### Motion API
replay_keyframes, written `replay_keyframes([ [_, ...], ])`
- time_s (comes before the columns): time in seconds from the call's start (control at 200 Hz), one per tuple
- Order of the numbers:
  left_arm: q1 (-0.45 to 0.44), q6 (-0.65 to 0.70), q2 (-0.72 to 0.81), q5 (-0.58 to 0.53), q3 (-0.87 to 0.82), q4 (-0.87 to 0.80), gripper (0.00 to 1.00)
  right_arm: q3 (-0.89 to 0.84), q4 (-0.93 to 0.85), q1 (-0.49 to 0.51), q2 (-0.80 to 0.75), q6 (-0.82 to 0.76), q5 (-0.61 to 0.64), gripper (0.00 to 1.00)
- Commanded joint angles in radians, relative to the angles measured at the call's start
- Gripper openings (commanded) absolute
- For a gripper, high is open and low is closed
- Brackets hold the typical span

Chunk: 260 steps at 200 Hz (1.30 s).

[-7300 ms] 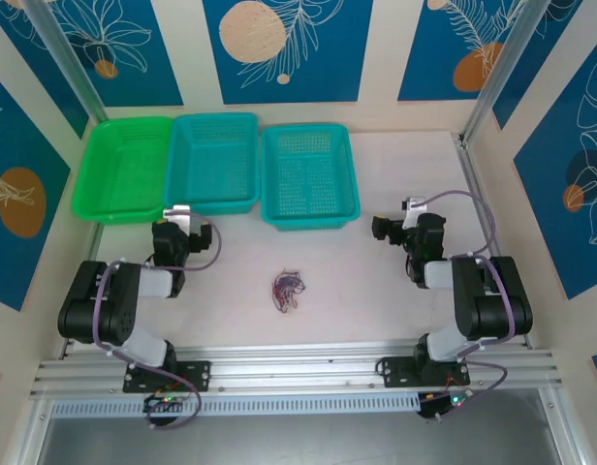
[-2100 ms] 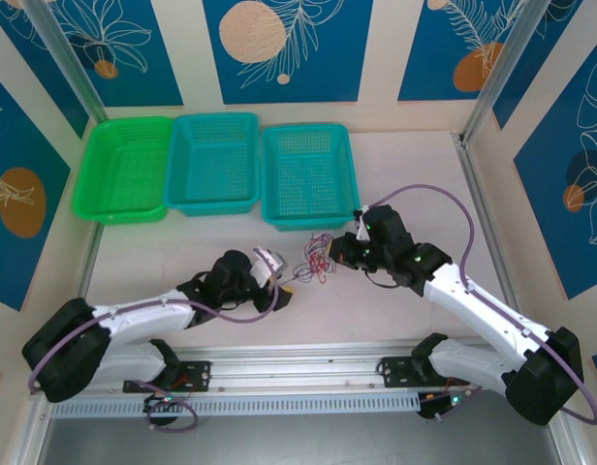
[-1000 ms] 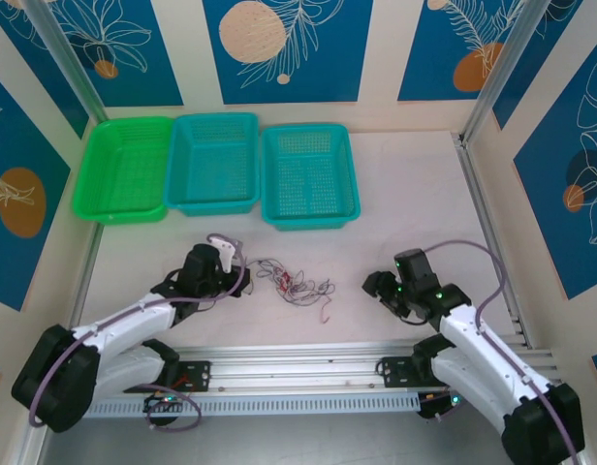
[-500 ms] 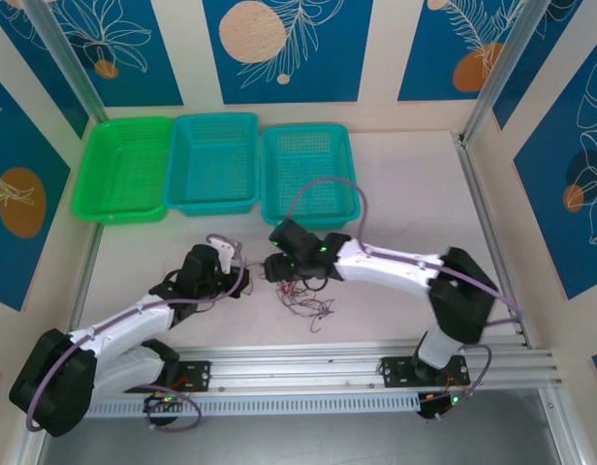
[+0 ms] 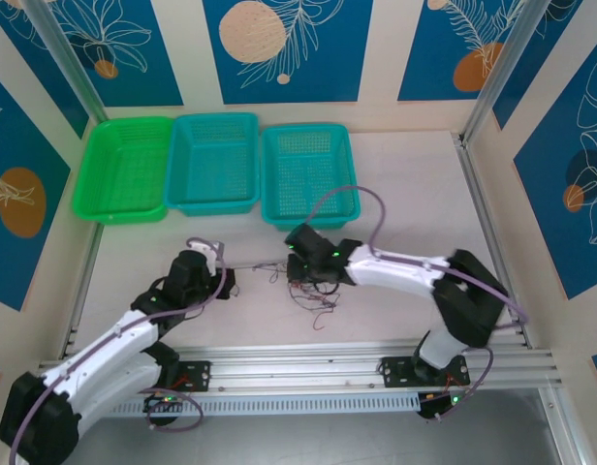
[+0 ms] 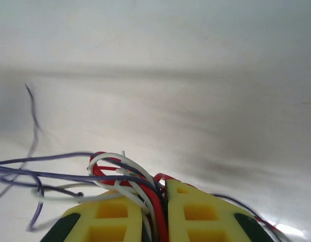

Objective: Untangle the cables

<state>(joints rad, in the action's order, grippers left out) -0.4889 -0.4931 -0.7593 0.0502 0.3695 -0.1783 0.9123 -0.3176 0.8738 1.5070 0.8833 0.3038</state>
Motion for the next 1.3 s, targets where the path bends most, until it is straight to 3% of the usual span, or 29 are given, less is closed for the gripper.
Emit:
replay_keyframes([
  [0.0,0.152,-0.074,0.082,-0.199,0.001,-0.189,0.00,-0.248,-0.339,-0.276,-0.142,0.117,0.243,0.13],
  [0.08,0.170,-0.091,0.075,-0.151,-0.009,-0.166,0.00,-0.362,-0.232,-0.422,-0.277,0.089,0.109,0.13],
  [0.135,0.171,-0.100,0.055,-0.124,-0.019,-0.133,0.00,-0.398,-0.206,-0.461,-0.340,0.107,0.097,0.13],
  [0.415,0.171,-0.084,-0.018,-0.014,-0.026,-0.042,0.00,-0.345,-0.156,-0.433,-0.375,0.059,-0.006,0.17],
  [0.52,0.171,-0.057,-0.017,0.108,-0.047,0.046,0.00,-0.267,-0.151,-0.351,-0.362,-0.002,-0.048,0.37],
  [0.615,0.170,-0.047,-0.015,0.205,-0.066,0.135,0.00,-0.151,-0.176,-0.186,-0.345,-0.083,0.080,0.62],
  [0.665,0.169,-0.037,-0.014,0.225,-0.062,0.144,0.00,-0.089,-0.169,-0.100,-0.319,-0.154,0.148,0.66],
  [0.735,0.168,-0.018,-0.016,0.231,-0.050,0.137,0.00,-0.013,-0.114,-0.014,-0.252,-0.280,0.165,0.66],
  [0.855,0.168,-0.001,-0.019,0.242,-0.038,0.132,0.00,0.140,-0.074,0.046,-0.056,-0.418,0.017,0.64],
  [0.965,0.166,0.010,-0.017,0.274,-0.034,0.137,0.00,0.257,-0.054,0.103,0.130,-0.480,-0.040,0.63],
  [1.135,0.162,0.019,0.000,0.273,-0.037,0.115,0.00,0.319,-0.003,0.072,0.285,-0.317,-0.109,0.60],
  [1.295,0.161,0.019,0.010,0.277,-0.041,0.113,0.00,0.296,0.120,0.032,0.359,-0.171,-0.281,0.60],
])
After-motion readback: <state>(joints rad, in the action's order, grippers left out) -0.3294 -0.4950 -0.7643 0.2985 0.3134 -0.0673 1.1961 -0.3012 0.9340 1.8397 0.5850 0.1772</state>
